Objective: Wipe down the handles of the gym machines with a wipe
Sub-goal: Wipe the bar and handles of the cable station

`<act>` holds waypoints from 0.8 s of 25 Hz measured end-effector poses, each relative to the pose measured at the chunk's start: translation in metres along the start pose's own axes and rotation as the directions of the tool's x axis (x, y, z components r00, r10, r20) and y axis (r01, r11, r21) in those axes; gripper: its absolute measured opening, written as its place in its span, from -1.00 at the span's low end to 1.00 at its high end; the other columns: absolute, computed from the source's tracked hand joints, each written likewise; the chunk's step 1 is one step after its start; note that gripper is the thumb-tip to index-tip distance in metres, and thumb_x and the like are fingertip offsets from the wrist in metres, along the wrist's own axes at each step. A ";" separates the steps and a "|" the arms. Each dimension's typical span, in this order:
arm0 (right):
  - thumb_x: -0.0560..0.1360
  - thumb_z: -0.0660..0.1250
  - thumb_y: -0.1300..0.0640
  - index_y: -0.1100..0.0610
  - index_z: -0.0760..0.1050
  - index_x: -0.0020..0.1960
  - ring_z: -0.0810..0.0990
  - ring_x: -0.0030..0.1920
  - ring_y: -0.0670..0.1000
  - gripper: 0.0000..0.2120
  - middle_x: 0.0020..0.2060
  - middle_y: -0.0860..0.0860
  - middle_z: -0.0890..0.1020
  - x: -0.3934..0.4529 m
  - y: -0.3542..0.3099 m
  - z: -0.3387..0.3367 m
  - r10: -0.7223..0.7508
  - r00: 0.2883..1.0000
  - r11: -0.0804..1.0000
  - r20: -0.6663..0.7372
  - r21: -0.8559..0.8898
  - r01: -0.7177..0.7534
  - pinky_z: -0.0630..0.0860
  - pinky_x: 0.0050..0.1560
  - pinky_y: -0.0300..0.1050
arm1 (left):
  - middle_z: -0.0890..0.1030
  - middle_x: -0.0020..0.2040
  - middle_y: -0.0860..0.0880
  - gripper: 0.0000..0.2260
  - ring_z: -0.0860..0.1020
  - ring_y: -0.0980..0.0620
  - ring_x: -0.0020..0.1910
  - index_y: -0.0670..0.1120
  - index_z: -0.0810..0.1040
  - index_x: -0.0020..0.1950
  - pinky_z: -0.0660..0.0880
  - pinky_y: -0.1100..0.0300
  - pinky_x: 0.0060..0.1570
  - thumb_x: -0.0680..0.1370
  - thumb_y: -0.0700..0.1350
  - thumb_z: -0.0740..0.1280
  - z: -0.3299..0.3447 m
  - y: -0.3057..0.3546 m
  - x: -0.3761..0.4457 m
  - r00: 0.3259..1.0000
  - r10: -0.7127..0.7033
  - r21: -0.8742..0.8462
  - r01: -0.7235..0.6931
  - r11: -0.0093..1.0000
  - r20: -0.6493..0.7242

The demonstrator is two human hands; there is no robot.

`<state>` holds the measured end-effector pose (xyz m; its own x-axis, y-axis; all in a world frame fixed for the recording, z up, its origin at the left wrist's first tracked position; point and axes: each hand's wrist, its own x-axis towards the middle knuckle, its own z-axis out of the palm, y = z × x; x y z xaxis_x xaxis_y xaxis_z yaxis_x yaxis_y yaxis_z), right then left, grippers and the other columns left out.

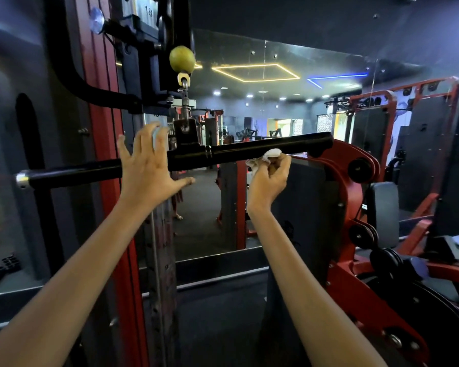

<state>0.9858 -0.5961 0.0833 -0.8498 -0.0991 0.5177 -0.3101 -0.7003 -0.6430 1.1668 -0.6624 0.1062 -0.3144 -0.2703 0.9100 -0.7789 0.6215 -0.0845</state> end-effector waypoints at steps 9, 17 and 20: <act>0.49 0.16 0.45 0.05 0.36 -0.12 0.58 -0.04 0.17 -0.71 0.01 0.28 0.50 -0.049 0.007 0.046 0.128 0.989 0.985 0.081 0.110 -0.136 0.60 -0.06 -0.12 | 0.58 0.05 -0.16 -0.64 0.56 -0.16 -0.03 -0.19 0.46 0.23 0.43 -0.04 -0.04 0.46 -0.18 0.40 0.001 -0.019 -0.003 0.986 0.038 0.085 -0.053 0.995 0.163; 0.49 0.12 0.47 0.10 0.37 -0.10 0.58 -0.14 0.13 -0.72 -0.03 0.30 0.52 -0.058 0.002 0.053 0.160 0.987 0.980 -0.024 0.123 -0.156 0.58 -0.08 0.01 | 0.57 0.12 -0.15 -0.64 0.54 -0.15 0.07 -0.18 0.43 0.25 0.42 -0.06 0.06 0.48 -0.20 0.37 -0.002 -0.024 -0.003 0.983 0.066 0.091 -0.083 0.992 0.173; 0.49 0.14 0.46 0.06 0.36 -0.13 0.55 -0.07 0.12 -0.71 -0.04 0.25 0.52 -0.099 0.004 0.067 0.138 0.980 0.989 0.144 0.036 -0.145 0.55 0.00 -0.04 | 0.53 0.17 -0.13 -0.57 0.51 -0.12 0.13 -0.15 0.35 0.34 0.39 -0.01 0.10 0.49 -0.16 0.35 -0.005 -0.023 -0.002 0.979 0.063 0.086 -0.081 0.993 0.196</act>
<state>1.0974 -0.6361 0.0670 -0.8141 -0.2957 0.4997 -0.1682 -0.7036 -0.6904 1.1884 -0.6726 0.1080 -0.4629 -0.3692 0.8059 -0.7947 0.5757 -0.1927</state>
